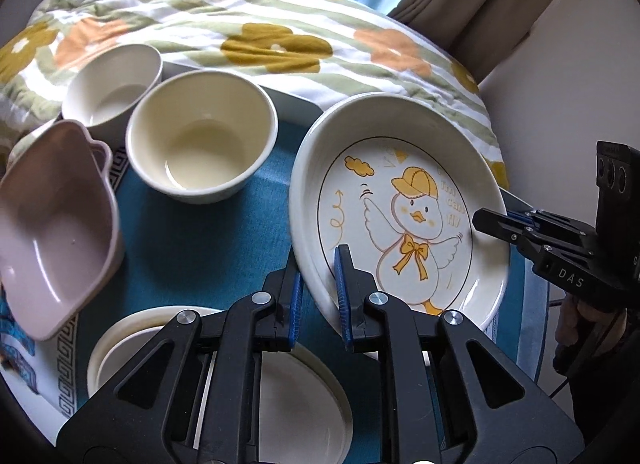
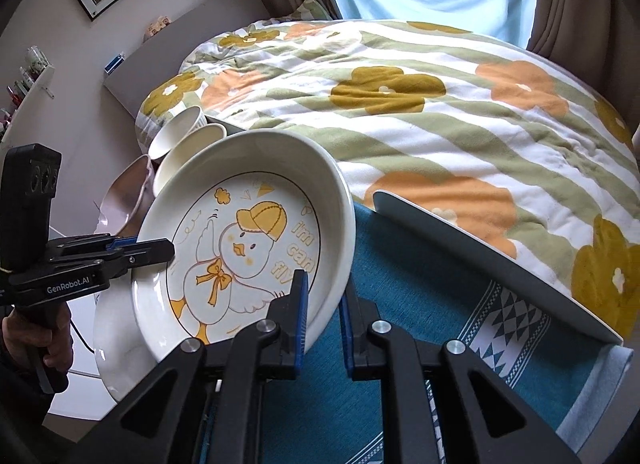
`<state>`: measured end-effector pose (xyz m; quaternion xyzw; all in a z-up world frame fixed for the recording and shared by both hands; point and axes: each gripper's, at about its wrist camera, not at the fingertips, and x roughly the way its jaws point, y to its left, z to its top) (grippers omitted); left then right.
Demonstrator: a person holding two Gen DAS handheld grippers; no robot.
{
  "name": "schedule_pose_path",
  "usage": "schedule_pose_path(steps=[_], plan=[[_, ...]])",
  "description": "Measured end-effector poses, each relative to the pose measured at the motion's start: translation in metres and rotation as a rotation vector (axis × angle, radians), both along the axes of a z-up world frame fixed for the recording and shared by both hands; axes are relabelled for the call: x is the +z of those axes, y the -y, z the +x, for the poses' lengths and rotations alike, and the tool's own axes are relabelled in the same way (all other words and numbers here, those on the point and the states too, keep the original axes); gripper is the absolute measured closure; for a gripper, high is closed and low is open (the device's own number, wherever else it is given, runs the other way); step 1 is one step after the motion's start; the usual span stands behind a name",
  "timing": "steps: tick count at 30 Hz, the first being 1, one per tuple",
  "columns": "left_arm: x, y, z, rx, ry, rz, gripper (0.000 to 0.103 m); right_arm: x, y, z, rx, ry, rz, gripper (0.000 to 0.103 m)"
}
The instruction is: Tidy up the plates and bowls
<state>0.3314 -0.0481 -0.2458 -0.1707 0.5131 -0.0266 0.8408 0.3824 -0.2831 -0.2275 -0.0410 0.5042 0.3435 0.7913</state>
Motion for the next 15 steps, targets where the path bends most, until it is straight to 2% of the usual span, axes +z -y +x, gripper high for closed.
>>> schedule_pose_path(steps=[8,15], plan=[[0.039,-0.025,-0.053,-0.078,0.058,0.001,0.09,0.037,-0.015,-0.075,-0.101,0.043,0.002,0.089],[0.052,-0.055,-0.1,-0.174,0.074,0.017,0.09,0.039,-0.039,-0.139,-0.211,0.014,0.022,0.089]])
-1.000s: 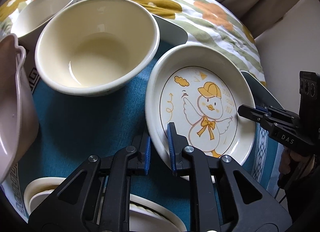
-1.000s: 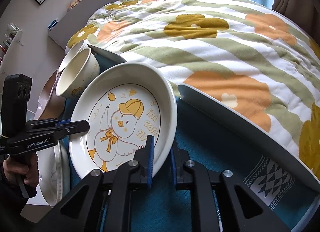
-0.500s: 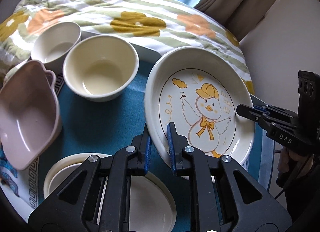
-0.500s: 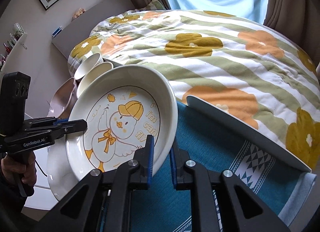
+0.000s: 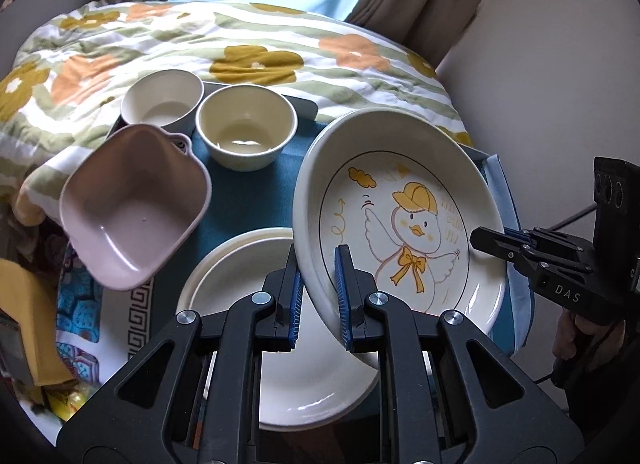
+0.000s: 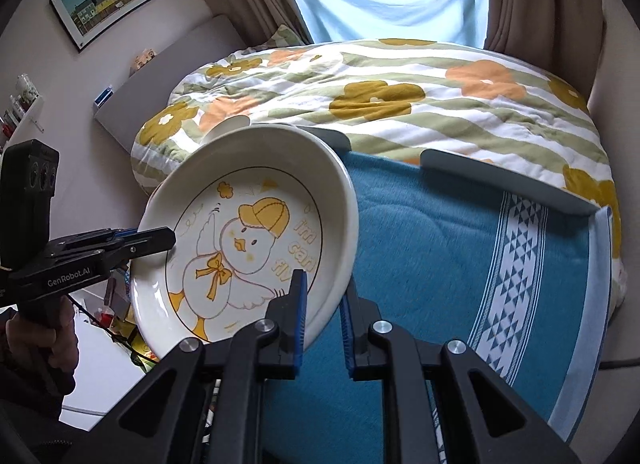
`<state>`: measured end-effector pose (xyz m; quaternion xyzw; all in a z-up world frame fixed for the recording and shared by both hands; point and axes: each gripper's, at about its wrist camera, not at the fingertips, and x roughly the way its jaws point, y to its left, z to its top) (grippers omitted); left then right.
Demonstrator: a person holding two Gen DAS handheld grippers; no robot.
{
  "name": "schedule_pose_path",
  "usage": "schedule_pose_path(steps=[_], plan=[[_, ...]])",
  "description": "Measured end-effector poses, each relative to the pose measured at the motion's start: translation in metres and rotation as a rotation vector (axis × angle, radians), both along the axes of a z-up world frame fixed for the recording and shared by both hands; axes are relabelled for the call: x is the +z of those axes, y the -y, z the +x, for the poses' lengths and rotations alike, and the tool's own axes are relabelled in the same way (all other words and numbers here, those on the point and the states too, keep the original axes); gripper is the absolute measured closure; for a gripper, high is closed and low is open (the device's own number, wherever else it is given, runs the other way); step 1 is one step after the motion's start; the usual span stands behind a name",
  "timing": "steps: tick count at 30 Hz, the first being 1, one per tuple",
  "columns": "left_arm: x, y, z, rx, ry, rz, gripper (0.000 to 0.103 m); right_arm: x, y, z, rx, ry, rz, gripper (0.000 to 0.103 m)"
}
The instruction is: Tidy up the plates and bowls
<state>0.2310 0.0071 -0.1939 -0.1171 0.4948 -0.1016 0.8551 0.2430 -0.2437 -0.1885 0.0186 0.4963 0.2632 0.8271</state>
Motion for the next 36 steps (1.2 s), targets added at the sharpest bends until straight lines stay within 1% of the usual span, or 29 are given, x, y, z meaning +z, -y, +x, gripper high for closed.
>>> schedule_pose_path(steps=[6,12,16,19,22,26,31,36], plan=[[-0.007,-0.022,-0.031,-0.064,-0.021,0.007,0.09,-0.008,-0.021,-0.044,-0.078,-0.014,0.01,0.089],[-0.036,-0.034,-0.042,-0.09,-0.08,0.008,0.09,-0.03,-0.036,-0.069,-0.129,-0.067,-0.012,0.089],[-0.059,-0.033,-0.039,-0.093,-0.123,0.005,0.09,-0.047,-0.039,-0.071,-0.15,-0.103,-0.037,0.089],[-0.076,-0.033,-0.035,-0.085,-0.152,-0.012,0.09,-0.058,-0.039,-0.066,-0.152,-0.12,-0.058,0.088],[-0.087,-0.032,-0.031,-0.07,-0.17,-0.018,0.09,-0.065,-0.039,-0.06,-0.15,-0.127,-0.068,0.088],[-0.092,-0.035,-0.029,-0.049,-0.175,-0.026,0.089,-0.065,-0.044,-0.059,-0.126,-0.112,-0.084,0.088],[-0.093,-0.036,-0.029,-0.038,-0.182,0.013,0.089,-0.068,-0.05,-0.06,-0.11,-0.118,-0.094,0.089],[-0.095,-0.04,-0.029,-0.018,-0.187,0.023,0.089,-0.068,-0.056,-0.058,-0.098,-0.121,-0.102,0.089]])
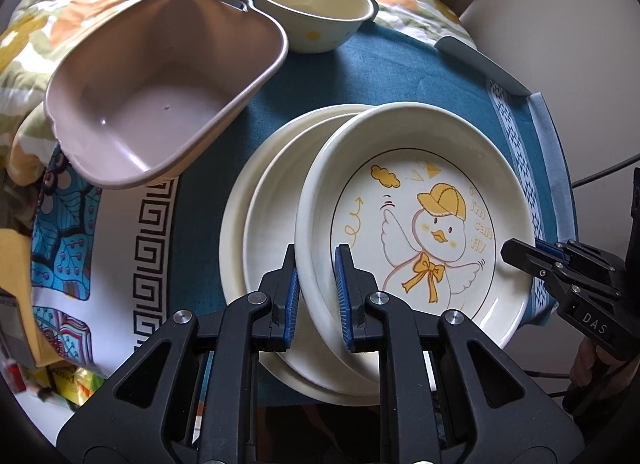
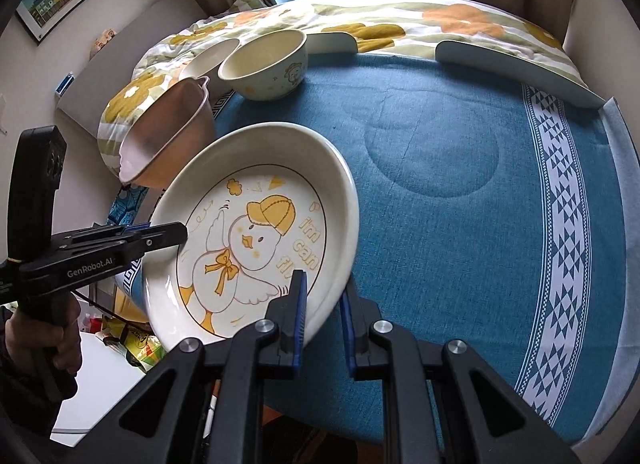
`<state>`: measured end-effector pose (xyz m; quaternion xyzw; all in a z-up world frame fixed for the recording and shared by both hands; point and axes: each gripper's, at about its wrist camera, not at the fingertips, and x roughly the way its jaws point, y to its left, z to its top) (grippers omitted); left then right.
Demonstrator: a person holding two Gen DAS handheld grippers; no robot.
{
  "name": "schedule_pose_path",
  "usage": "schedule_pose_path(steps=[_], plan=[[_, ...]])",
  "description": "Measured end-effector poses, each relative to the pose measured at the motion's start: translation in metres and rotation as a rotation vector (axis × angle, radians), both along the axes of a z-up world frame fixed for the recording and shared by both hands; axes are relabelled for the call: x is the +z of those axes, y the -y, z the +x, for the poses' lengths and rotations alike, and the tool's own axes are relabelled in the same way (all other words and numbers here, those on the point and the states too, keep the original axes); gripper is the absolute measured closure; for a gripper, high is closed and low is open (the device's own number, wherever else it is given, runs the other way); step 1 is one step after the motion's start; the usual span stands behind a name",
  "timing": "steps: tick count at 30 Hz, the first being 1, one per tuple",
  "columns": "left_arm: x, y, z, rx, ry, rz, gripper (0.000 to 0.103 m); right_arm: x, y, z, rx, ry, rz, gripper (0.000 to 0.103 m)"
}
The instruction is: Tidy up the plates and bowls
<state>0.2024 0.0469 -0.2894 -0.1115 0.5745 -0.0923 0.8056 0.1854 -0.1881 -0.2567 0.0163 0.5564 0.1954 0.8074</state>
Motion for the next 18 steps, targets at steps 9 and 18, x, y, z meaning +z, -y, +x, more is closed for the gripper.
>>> schedule_pose_path(steps=[9,18], plan=[[0.001,0.014,0.0,-0.026,0.012,0.123,0.089,0.002,-0.005,0.001,0.019,0.014,-0.038,0.089],[0.005,0.022,0.0,-0.037,0.046,0.266,0.089,0.0,-0.012,0.002,0.021,0.002,-0.036,0.089]])
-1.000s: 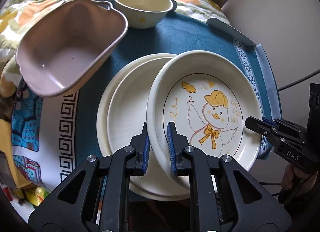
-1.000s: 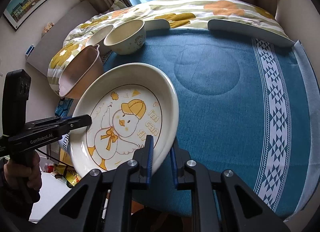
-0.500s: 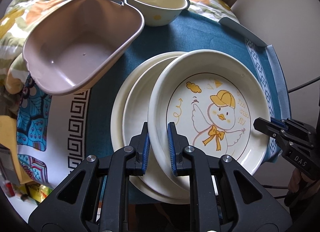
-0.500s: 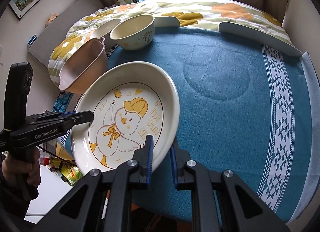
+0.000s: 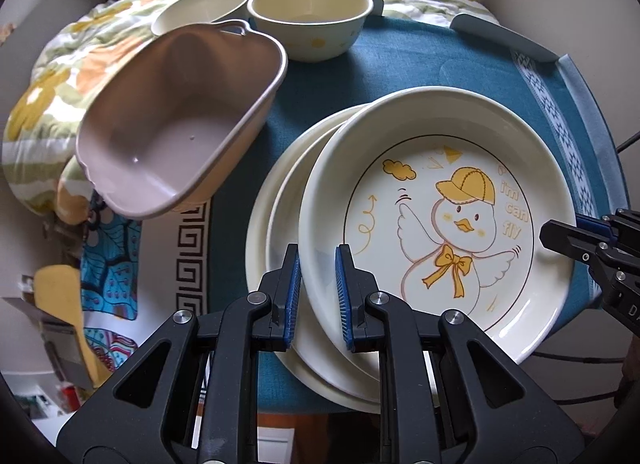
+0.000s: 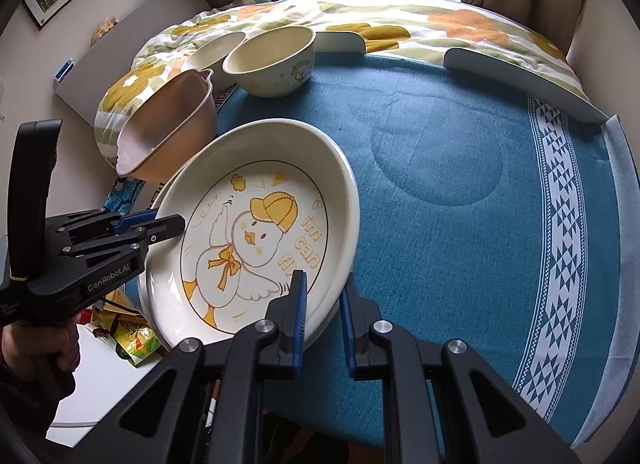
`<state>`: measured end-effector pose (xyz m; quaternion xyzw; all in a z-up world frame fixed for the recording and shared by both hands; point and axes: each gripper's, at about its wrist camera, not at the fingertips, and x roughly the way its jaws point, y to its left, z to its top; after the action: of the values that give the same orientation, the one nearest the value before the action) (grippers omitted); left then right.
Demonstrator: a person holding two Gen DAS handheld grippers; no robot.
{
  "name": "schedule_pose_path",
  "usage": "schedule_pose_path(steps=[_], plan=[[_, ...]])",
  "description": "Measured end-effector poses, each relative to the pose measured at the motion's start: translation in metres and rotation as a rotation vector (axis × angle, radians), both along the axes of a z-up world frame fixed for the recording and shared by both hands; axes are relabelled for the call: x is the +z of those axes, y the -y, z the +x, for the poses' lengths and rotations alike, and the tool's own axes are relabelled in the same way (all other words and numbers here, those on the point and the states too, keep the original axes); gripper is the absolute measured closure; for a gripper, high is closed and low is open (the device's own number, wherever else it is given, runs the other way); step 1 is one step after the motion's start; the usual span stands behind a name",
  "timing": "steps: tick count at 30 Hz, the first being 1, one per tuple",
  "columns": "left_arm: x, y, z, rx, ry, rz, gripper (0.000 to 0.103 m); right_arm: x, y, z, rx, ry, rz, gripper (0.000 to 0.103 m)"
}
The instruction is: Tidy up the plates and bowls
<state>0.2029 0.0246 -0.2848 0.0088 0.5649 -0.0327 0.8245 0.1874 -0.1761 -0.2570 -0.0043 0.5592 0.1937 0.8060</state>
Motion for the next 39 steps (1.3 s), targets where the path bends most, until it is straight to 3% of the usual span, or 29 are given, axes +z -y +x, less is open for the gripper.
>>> schedule_pose_path(steps=[21,30,39], plan=[[0.002,0.03,-0.02,-0.036,0.066,0.255,0.087,-0.003,-0.008,-0.001,0.028,0.025,-0.068,0.089],[0.002,0.031,-0.021,-0.035,0.074,0.28,0.087,-0.003,-0.011,-0.001,0.036,0.04,-0.114,0.089],[0.0,0.04,-0.025,-0.06,0.098,0.373,0.087,-0.005,-0.016,-0.001,0.044,0.045,-0.136,0.089]])
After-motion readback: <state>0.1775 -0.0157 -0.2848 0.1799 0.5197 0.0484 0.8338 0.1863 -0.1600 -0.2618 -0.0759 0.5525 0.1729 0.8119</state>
